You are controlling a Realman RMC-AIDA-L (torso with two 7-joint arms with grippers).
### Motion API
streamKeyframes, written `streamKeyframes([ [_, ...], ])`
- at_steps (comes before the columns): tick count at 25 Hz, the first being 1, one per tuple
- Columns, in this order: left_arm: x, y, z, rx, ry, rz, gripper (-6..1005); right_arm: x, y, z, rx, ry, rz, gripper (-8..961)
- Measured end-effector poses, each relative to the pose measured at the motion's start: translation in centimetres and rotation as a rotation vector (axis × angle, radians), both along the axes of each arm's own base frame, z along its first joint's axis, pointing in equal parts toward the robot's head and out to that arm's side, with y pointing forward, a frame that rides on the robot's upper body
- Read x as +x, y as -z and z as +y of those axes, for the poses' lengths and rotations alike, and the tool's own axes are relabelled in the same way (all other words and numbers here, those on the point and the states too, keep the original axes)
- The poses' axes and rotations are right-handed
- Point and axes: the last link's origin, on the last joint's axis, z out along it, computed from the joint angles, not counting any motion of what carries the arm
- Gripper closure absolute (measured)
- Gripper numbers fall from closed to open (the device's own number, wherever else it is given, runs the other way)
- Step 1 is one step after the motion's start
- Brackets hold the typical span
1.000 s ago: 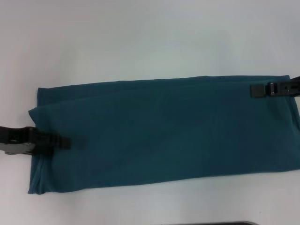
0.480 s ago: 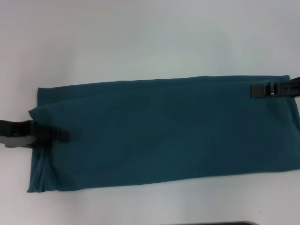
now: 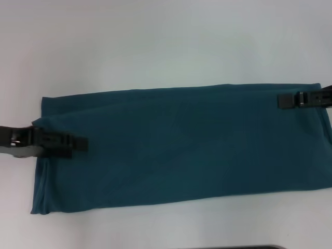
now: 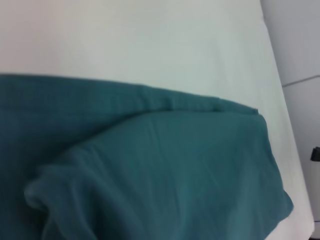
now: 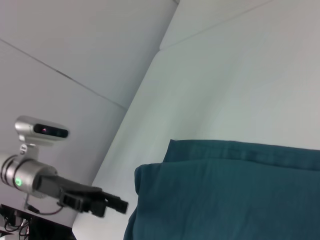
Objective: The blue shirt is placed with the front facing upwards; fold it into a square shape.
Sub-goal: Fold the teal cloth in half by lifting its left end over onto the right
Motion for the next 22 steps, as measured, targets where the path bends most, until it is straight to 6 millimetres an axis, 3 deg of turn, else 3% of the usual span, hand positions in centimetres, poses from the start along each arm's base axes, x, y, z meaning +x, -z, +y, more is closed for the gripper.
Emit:
streamKeyframes([
  [2, 0.0, 1.4, 0.2, -0.029, -0.001, 0.012, 267, 0.0, 0.0, 0.0, 0.001, 0.0, 0.0, 58],
  [8, -0.8, 3.2, 0.8, -0.052, -0.054, 0.078, 267, -0.2, 0.0, 0.2, -0.001, -0.006, -0.001, 58],
  [17, -2.2, 3.0, 1.3, -0.032, -0.103, 0.165, 267, -0.2, 0.0, 0.2, 0.001, -0.005, 0.001, 58],
  [22, -1.2, 1.9, 1.0, -0.046, -0.054, 0.099, 266, -0.2, 0.0, 0.2, -0.003, 0.002, 0.001, 58],
])
